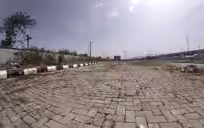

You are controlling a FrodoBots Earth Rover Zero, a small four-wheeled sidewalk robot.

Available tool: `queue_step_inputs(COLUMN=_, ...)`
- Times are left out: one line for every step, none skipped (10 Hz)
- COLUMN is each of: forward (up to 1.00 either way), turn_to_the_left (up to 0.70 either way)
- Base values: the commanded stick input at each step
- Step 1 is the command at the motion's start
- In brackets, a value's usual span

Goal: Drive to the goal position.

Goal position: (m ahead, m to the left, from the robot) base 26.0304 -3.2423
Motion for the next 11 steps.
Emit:
queue_step_inputs(forward=1.0, turn_to_the_left=0.0)
queue_step_inputs(forward=1.0, turn_to_the_left=0.0)
queue_step_inputs(forward=1.0, turn_to_the_left=0.0)
queue_step_inputs(forward=1.0, turn_to_the_left=0.0)
queue_step_inputs(forward=1.0, turn_to_the_left=0.0)
queue_step_inputs(forward=1.0, turn_to_the_left=0.0)
queue_step_inputs(forward=1.0, turn_to_the_left=0.0)
queue_step_inputs(forward=1.0, turn_to_the_left=0.0)
queue_step_inputs(forward=1.0, turn_to_the_left=0.0)
queue_step_inputs(forward=1.0, turn_to_the_left=0.0)
queue_step_inputs(forward=1.0, turn_to_the_left=0.0)
